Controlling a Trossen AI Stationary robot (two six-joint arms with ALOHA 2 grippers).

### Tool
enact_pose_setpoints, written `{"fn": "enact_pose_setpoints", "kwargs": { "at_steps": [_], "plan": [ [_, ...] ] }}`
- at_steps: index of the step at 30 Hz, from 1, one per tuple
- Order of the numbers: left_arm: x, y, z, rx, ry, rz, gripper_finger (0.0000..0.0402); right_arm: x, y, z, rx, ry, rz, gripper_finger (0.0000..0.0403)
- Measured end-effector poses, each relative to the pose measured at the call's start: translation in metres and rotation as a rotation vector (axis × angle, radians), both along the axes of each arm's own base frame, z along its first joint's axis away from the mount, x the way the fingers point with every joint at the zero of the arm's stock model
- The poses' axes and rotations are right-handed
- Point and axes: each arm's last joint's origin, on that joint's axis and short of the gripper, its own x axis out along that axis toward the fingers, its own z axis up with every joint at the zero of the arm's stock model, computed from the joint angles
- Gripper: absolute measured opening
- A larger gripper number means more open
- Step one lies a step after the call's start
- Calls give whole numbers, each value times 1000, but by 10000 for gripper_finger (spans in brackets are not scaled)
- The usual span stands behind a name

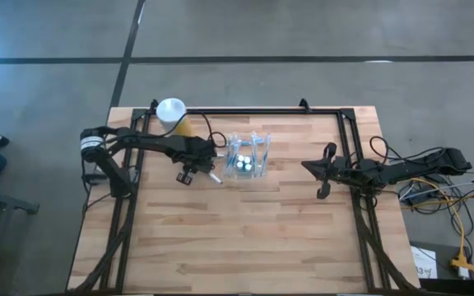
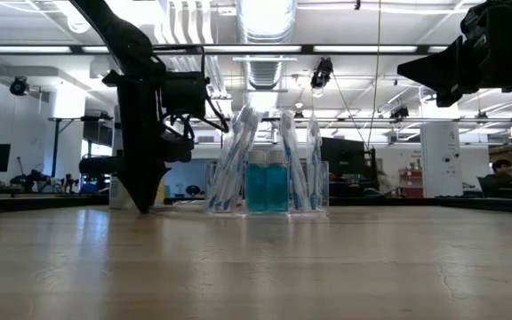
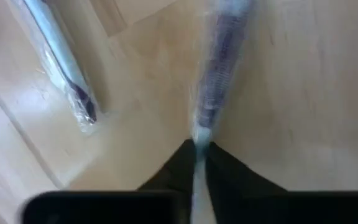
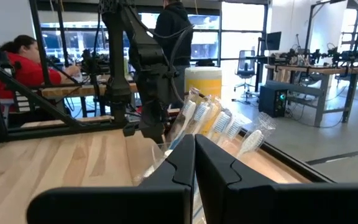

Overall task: Pick & Place toothbrushing station
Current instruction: Put the bottom purple toothbrush into the right section of the transparent organizer

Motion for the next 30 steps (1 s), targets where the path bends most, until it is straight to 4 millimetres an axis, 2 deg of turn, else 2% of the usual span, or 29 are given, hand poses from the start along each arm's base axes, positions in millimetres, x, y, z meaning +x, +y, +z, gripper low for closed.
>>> {"fn": "enact_pose_setpoints", "kwargs": {
  "at_steps": [2,8,16,22,27,30],
  "plan": [
    [0,-5,6,29,-16,11,14,0,0,0,16,-7,4,8],
    [2,-31,20,223,-22,-43,7,0,0,0,41,-14,7,9],
    [-5,-62,28,285,15,-119,3,0,0,2,91,-44,21,16],
    [-15,-82,40,411,23,-158,2,1,4,4,231,-98,166,73],
    [-23,-105,58,503,-57,-226,2,5,5,-2,322,-53,189,133],
    [-29,-119,70,585,-106,-296,2,12,8,3,364,-30,220,164]
  ]
}}
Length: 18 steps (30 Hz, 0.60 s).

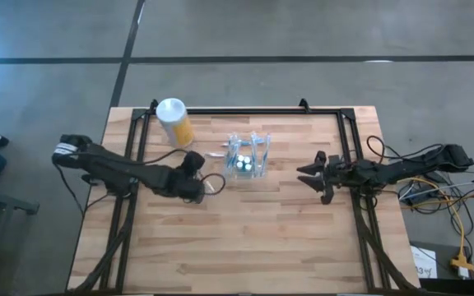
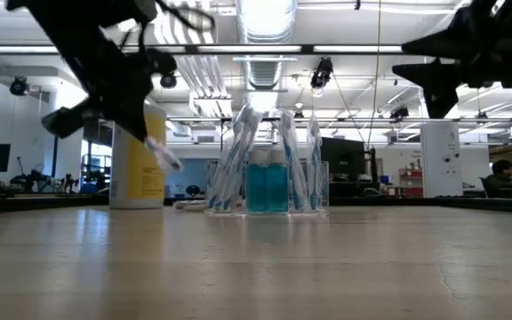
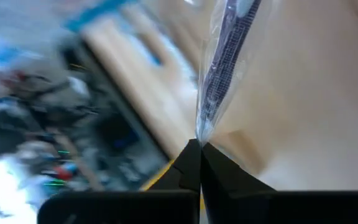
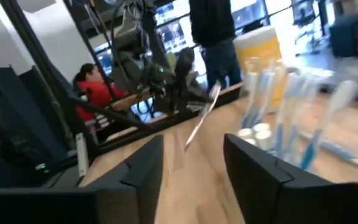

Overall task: Pick & Place toothbrushing station
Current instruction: Put the bottom purple toothbrush into the right section of the transparent organizer

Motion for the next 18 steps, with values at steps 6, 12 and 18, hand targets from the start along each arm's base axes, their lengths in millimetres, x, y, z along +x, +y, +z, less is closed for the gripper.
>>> {"fn": "enact_pose_setpoints", "kwargs": {
  "at_steps": [6,12,18],
  "plan": [
    [-3,-20,26,140,-64,-111,1,30,14,25,-3,64,57,203],
    [7,-29,46,179,-131,-159,1,78,25,51,-32,107,57,225],
    [14,-34,57,257,-156,-205,1,125,30,71,20,149,-51,245]
  ]
}}
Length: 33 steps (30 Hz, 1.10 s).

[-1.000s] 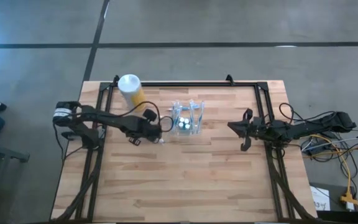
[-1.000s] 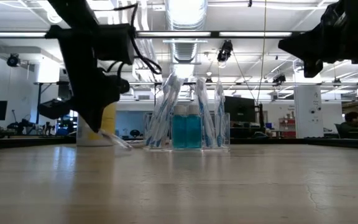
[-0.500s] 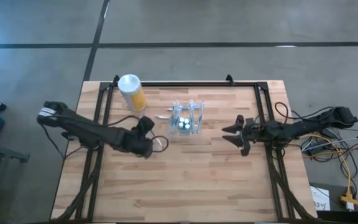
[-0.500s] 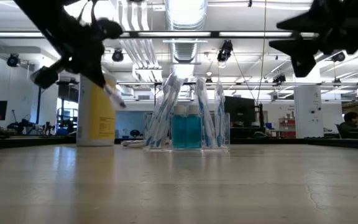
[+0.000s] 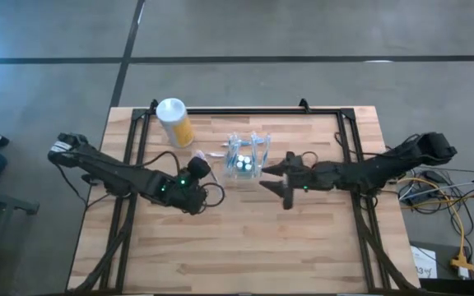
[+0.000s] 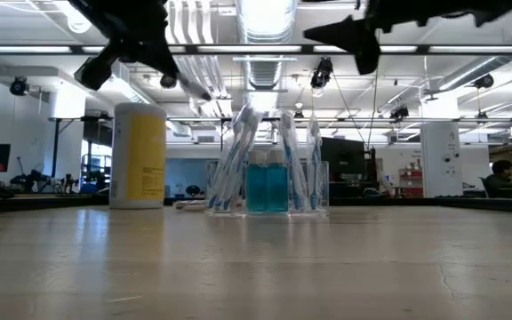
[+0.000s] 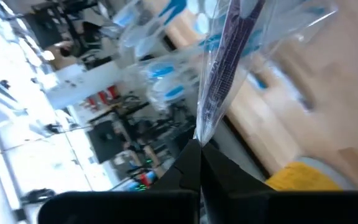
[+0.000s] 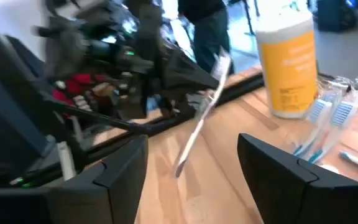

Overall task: Pick & Place toothbrushing station
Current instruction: Put the bottom purple toothbrush into the right section of the transparent organizer

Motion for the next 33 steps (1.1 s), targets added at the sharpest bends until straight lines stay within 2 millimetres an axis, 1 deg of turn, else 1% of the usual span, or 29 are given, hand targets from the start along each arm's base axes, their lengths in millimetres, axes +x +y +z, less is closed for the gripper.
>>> {"fn": "enact_pose_setpoints", "kwargs": {
  "at_steps": [4,7,11,15,20,25,27,33],
  "plan": [
    [-1,-8,2,59,19,-43,0,24,-2,5,30,118,-36,256],
    [-2,-17,3,101,19,-76,0,40,-3,8,41,157,-53,266],
    [-4,-29,8,191,-6,-93,0,58,-2,11,26,195,-57,277],
    [-2,-39,14,234,-29,-128,0,77,-1,12,26,195,-59,290],
    [0,-42,17,234,-54,-145,0,103,-4,23,56,182,1,301],
    [2,-43,19,217,-75,-152,0,123,-13,29,52,252,-17,302],
    [2,-43,19,216,-75,-152,0,131,-15,31,63,263,12,302],
    [2,-43,19,231,-58,-162,0,144,-16,35,67,326,42,301]
  ]
}}
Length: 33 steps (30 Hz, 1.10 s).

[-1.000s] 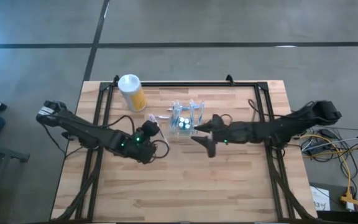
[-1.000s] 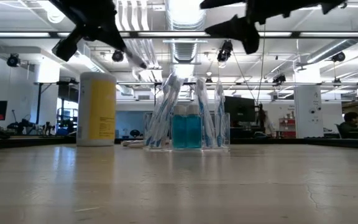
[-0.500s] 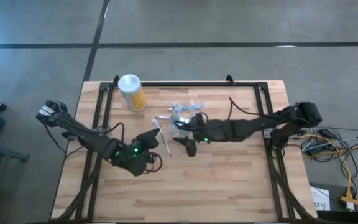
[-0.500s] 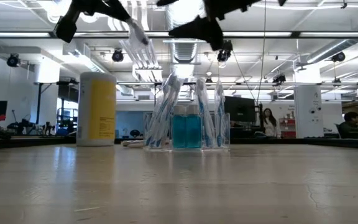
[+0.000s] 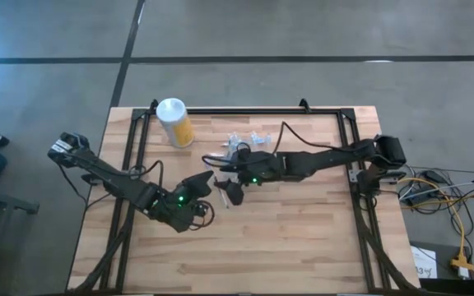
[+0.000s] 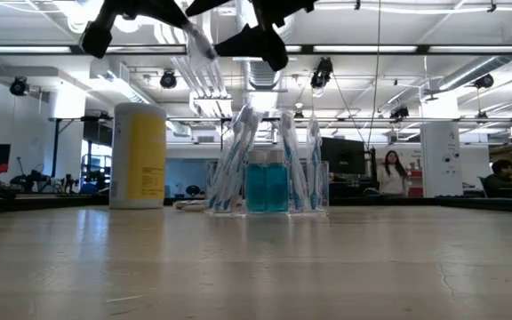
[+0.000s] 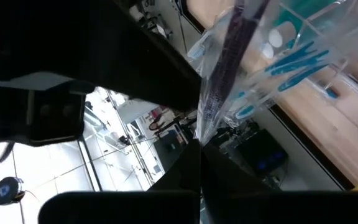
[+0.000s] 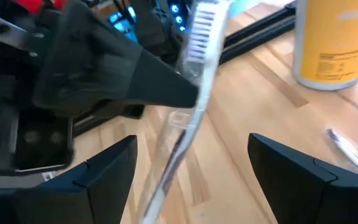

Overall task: Pick & Place toothbrushing station
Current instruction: Put the bottom purple toothbrush into the right section of the transparent organizer

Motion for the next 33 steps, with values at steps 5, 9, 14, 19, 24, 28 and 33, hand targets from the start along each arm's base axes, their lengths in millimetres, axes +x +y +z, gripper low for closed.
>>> {"fn": "enact_pose_setpoints", "kwargs": {
  "at_steps": [5,9,14,19,24,28,33],
  "plan": [
    [2,-1,2,-12,-19,-5,0,4,-8,-1,-3,11,-11,291],
    [3,-1,3,-20,-26,-12,0,4,-10,-3,-15,17,10,272],
    [3,-1,3,-22,-30,-12,0,6,-8,-4,-24,11,51,228],
    [4,-1,5,-39,-50,-20,0,7,-8,-3,-56,-8,77,177],
    [5,-2,5,-50,-60,-25,0,7,-8,-1,-93,-21,103,110],
    [5,-2,5,-52,-57,-30,0,8,-7,-1,-127,-22,135,41],
    [4,-3,5,-86,-92,-20,10,8,-8,-1,-157,-24,146,18]
  ]
}}
